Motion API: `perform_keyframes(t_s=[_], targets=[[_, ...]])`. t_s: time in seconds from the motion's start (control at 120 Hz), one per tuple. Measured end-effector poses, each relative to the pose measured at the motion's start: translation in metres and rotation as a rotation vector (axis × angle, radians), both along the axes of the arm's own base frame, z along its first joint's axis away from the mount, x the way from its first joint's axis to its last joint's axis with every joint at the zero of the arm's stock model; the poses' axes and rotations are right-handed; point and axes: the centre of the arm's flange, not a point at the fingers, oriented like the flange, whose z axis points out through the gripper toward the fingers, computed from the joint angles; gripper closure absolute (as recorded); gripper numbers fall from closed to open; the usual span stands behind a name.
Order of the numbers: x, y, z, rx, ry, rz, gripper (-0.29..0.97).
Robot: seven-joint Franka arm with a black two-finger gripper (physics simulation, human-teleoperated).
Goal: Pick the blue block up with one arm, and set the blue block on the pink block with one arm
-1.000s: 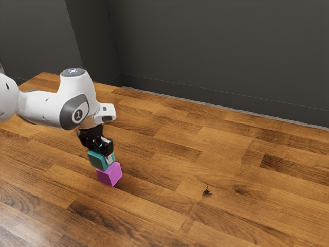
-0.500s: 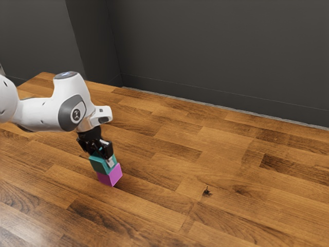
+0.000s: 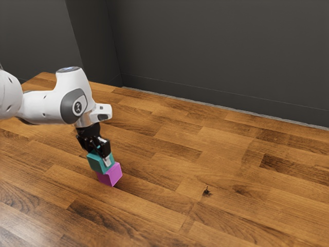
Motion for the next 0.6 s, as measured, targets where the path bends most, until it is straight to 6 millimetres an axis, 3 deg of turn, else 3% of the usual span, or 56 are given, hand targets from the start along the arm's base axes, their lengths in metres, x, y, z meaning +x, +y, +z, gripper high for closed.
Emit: perform_keyframes(t_s=[0.6], targets=[[0.018,-0.004,-0.003,-0.013,0.019,-0.051,0.47]])
